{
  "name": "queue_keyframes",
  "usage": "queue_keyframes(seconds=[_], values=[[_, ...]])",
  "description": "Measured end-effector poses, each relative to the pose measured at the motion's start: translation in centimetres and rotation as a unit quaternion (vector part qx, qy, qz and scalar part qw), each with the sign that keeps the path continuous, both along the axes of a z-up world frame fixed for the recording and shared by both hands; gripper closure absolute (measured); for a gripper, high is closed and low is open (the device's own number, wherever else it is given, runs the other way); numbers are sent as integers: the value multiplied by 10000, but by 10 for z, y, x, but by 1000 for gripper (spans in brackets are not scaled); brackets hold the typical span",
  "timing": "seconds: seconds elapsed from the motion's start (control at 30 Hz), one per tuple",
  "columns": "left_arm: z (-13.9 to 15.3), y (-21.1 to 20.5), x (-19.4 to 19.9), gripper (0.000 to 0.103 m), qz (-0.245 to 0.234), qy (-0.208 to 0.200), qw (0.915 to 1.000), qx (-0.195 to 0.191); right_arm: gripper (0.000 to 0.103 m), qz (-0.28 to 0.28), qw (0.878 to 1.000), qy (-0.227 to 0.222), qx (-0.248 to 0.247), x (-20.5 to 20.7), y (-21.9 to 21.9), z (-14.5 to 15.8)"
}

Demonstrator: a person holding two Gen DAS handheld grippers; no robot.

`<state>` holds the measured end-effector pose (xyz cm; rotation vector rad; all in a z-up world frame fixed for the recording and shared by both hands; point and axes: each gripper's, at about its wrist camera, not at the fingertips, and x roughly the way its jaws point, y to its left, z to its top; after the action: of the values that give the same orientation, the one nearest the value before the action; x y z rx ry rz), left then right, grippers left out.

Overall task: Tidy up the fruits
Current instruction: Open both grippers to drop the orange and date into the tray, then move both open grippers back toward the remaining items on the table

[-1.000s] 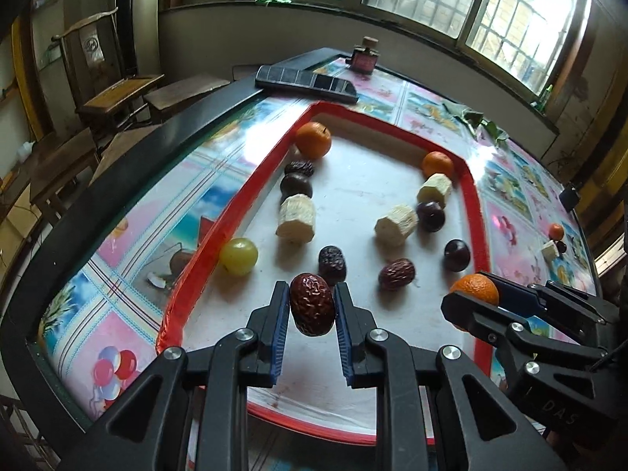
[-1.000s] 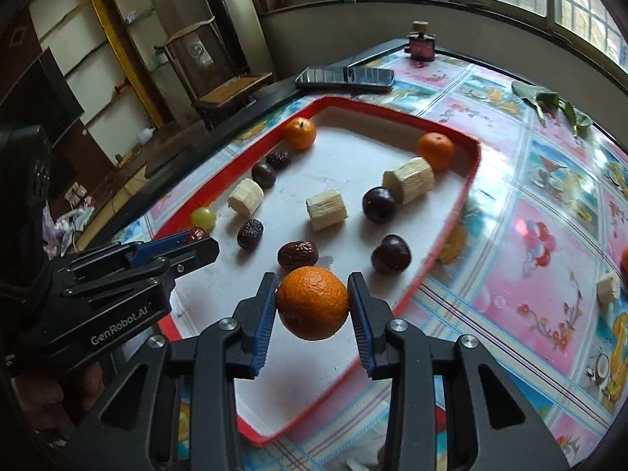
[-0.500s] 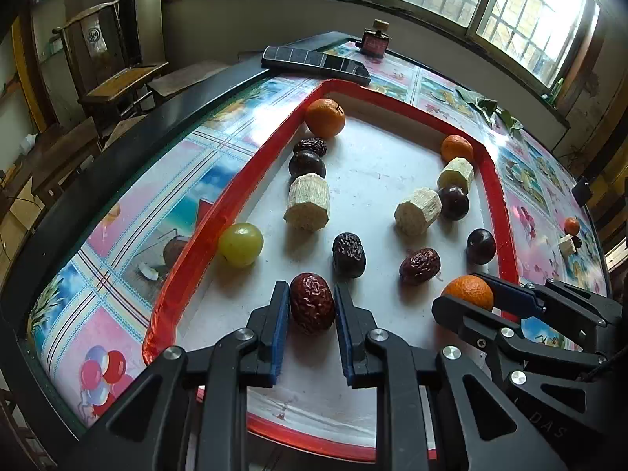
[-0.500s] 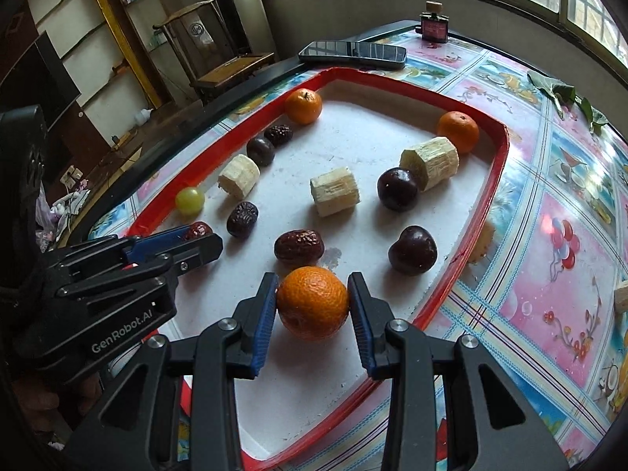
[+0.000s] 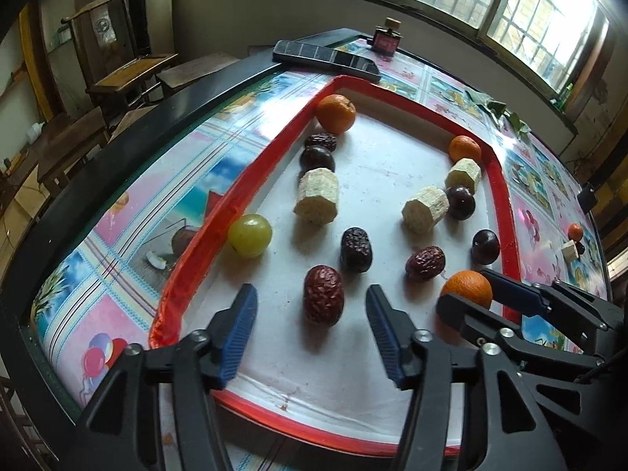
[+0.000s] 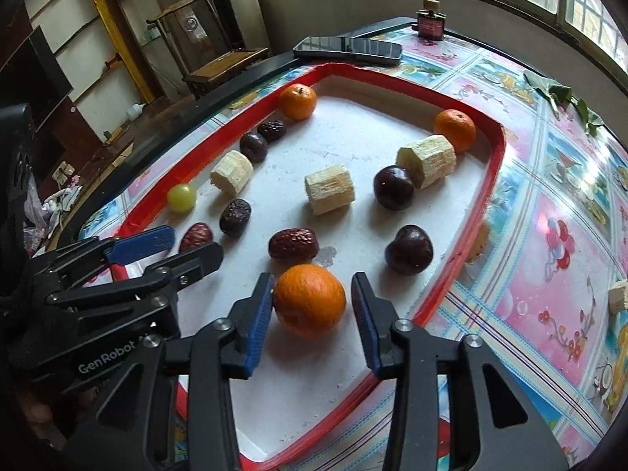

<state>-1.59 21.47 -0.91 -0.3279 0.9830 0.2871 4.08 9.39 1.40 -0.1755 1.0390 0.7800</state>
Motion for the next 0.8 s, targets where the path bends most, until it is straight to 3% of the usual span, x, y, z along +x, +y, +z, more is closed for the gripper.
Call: queue_keyframes(seconds=[0.27, 0.8], values=[[13, 1, -9, 27, 207, -187, 9996, 60, 49, -123, 9998, -105, 84, -4, -8, 12], [39, -53, -13, 27, -207, -555, 9978, 280, 47, -463, 9980, -293, 318, -23, -61, 36]])
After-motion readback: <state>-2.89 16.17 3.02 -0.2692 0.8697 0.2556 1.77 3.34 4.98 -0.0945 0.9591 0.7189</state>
